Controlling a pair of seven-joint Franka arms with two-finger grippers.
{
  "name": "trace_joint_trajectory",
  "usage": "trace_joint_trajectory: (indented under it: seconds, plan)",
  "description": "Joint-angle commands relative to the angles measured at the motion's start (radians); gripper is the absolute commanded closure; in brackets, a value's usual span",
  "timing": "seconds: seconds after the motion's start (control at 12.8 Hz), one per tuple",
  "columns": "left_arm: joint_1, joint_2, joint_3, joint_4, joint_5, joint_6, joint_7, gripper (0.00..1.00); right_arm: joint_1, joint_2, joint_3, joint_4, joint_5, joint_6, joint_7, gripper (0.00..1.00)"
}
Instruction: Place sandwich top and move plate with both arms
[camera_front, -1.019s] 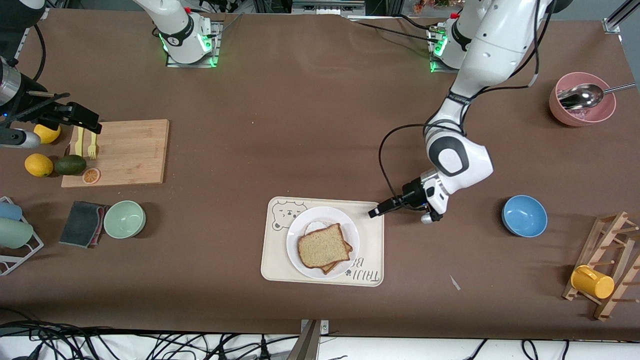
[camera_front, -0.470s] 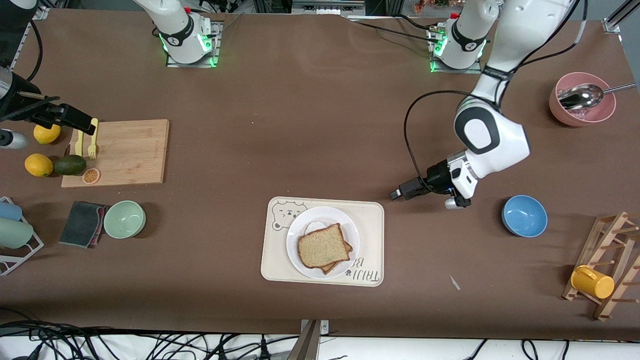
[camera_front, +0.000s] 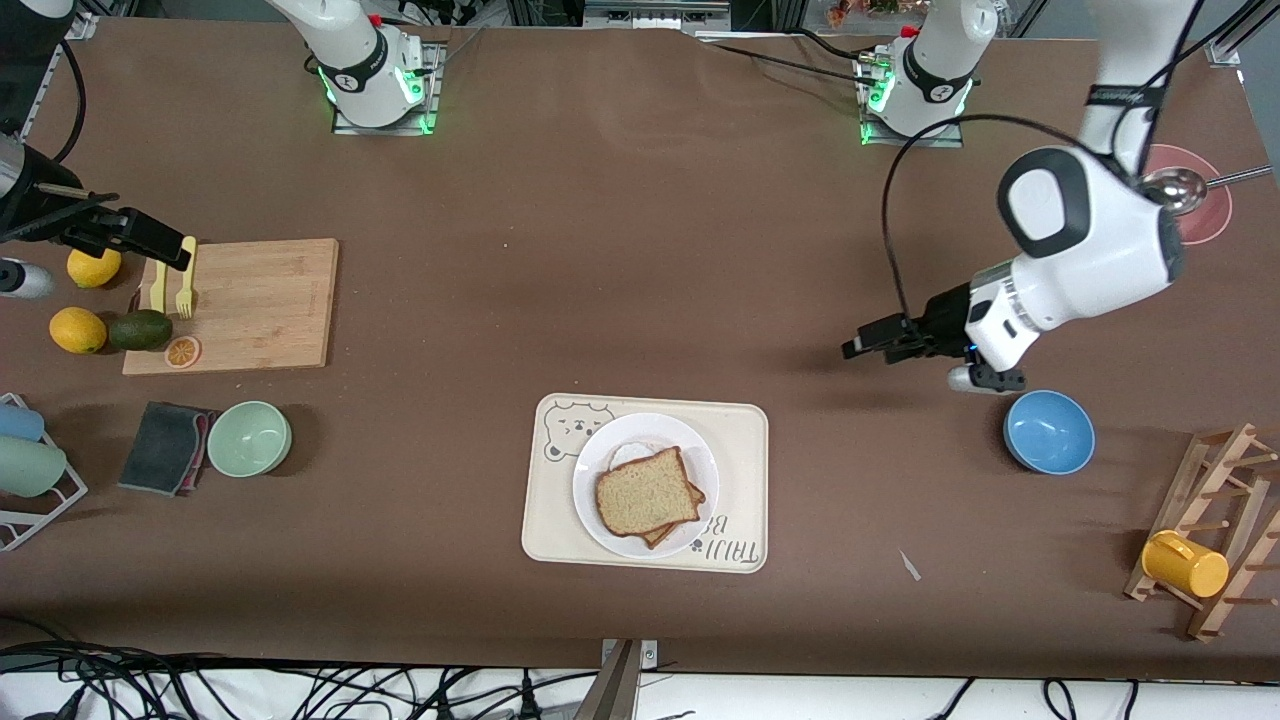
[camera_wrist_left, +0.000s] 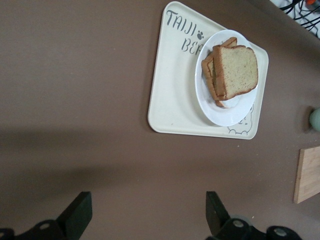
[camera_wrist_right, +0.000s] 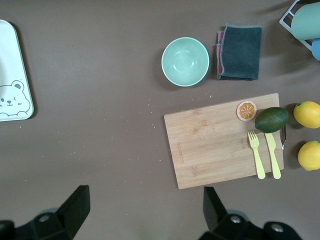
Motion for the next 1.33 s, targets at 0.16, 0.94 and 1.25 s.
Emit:
trace_joint_trajectory:
  seconds: [0.16,0.94,1.25]
  plan:
    - [0.039,-0.131,-0.020,0.056,0.331,-0.259,-0.158,0.00,0.000,-0.003,-0.005,0.026,-0.002,-0.018,-0.003,0.00]
    - [0.041,-0.125,-0.011,0.483,0.661,-0.757,-0.271,0.00,-0.002,0.000,-0.007,0.062,-0.002,-0.019,-0.006,0.00]
    - [0.042,-0.113,0.006,0.560,0.659,-0.814,-0.272,0.00,-0.002,0.000,-0.012,0.062,0.003,-0.019,-0.001,0.00]
